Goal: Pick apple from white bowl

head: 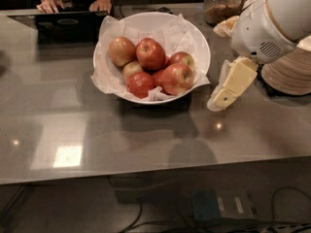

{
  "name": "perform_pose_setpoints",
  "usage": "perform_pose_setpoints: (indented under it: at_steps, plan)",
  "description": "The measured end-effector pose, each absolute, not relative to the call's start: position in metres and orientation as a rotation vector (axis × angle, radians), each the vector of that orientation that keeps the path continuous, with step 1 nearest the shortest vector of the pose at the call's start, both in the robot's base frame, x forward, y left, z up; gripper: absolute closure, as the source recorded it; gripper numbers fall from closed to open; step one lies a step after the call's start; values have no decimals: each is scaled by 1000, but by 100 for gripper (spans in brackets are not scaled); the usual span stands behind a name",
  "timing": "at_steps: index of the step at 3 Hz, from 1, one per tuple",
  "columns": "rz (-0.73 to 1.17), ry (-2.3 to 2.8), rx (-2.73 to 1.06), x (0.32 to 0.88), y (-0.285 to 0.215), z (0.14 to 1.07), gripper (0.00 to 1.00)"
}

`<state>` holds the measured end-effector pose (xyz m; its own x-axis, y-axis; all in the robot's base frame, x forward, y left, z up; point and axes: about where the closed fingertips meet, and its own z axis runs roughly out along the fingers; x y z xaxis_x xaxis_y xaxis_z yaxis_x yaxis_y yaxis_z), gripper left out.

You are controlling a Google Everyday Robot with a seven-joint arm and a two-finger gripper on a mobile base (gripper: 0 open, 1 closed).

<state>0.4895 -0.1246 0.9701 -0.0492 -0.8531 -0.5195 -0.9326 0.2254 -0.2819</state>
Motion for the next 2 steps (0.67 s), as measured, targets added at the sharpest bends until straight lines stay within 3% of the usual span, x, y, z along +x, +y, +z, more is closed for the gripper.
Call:
perform_pose_setpoints:
  at_steps: [1, 2]
  plan:
    - [184, 1921, -1581, 491, -125, 968, 0]
    - [206, 1905, -1529, 497, -119, 963, 19]
